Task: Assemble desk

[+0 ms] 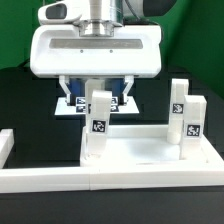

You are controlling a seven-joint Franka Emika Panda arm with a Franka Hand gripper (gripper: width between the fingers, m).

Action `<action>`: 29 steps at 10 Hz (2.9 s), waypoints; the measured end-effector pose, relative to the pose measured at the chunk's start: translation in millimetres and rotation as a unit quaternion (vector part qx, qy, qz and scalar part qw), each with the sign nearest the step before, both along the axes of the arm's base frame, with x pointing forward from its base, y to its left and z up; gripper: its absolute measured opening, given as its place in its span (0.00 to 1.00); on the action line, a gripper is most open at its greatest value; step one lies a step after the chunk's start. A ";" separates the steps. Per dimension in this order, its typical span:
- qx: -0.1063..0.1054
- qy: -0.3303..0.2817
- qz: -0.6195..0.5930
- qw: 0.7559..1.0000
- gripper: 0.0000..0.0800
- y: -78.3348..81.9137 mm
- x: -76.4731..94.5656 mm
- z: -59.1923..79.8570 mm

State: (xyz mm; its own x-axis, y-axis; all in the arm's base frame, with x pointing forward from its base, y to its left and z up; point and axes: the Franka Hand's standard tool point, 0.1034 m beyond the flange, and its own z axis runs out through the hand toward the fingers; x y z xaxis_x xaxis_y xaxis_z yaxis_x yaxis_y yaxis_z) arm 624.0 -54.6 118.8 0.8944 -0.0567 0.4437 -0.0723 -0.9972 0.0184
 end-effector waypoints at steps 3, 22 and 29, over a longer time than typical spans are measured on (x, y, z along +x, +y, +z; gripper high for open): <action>0.044 0.086 -0.021 0.995 0.81 6.7 11.2 -1.9; 0.195 0.186 -0.454 0.849 0.36 -15.7 12.1 5.2; 0.264 0.193 -0.637 0.698 0.36 -7.2 15.5 3.3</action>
Offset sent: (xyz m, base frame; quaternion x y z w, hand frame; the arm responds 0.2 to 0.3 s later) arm 0.0098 -0.0119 -0.0188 -0.0462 -0.1208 -0.0002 0.9916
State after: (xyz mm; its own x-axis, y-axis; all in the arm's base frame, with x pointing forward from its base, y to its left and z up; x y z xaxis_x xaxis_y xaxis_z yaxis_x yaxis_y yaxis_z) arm 639.6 -61.9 122.2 0.0155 -0.9796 -0.2003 -0.9980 -0.0029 -0.0633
